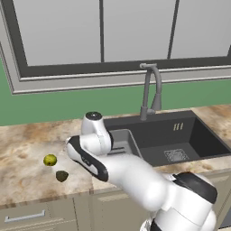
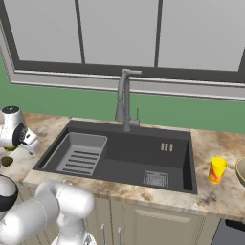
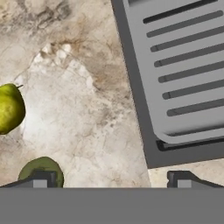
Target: Remove the pear and kiwi from the sink. Then move the bowl and cup from the counter to the sink for washing.
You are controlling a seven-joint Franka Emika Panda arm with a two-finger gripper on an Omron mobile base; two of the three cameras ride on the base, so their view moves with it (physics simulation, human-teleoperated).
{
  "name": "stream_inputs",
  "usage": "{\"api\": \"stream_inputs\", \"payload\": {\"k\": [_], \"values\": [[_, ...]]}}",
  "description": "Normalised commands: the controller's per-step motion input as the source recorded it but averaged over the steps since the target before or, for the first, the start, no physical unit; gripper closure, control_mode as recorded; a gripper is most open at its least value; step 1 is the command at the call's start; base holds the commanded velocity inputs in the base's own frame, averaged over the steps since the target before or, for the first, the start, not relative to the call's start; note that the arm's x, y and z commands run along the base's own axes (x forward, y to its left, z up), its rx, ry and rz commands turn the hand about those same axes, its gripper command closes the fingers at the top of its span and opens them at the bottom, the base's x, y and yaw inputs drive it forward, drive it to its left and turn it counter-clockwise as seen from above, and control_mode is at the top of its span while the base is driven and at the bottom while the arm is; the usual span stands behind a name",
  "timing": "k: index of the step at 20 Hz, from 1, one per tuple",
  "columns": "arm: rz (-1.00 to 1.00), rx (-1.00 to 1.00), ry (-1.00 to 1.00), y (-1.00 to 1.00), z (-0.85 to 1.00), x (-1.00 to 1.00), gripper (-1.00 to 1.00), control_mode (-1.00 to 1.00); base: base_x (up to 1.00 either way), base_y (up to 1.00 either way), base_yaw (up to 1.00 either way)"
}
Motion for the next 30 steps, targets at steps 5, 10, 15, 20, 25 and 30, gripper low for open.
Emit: {"api": "stream_inputs", "payload": {"k": [5, 10, 15, 20, 25, 30], "values": [[0.00, -0.03, -0.02, -0.48, 0.14, -0.25, -1.00, -1.00, 0.00, 0.00, 0.00], [0.00, -0.04, -0.03, -0.51, 0.15, -0.23, -1.00, -1.00, 0.00, 0.00, 0.00], [0.00, -0.03, -0.04, -0.55, 0.15, -0.21, -1.00, -1.00, 0.00, 0.00, 0.00], [0.00, -0.02, -0.01, -0.57, 0.13, -0.17, -1.00, -1.00, 0.00, 0.00, 0.00], [0.00, -0.01, 0.00, -0.58, 0.14, -0.17, -1.00, -1.00, 0.00, 0.00, 0.00], [0.00, 0.00, 0.00, -0.59, 0.13, -0.16, -1.00, -1.00, 0.00, 0.00, 0.00]]}}
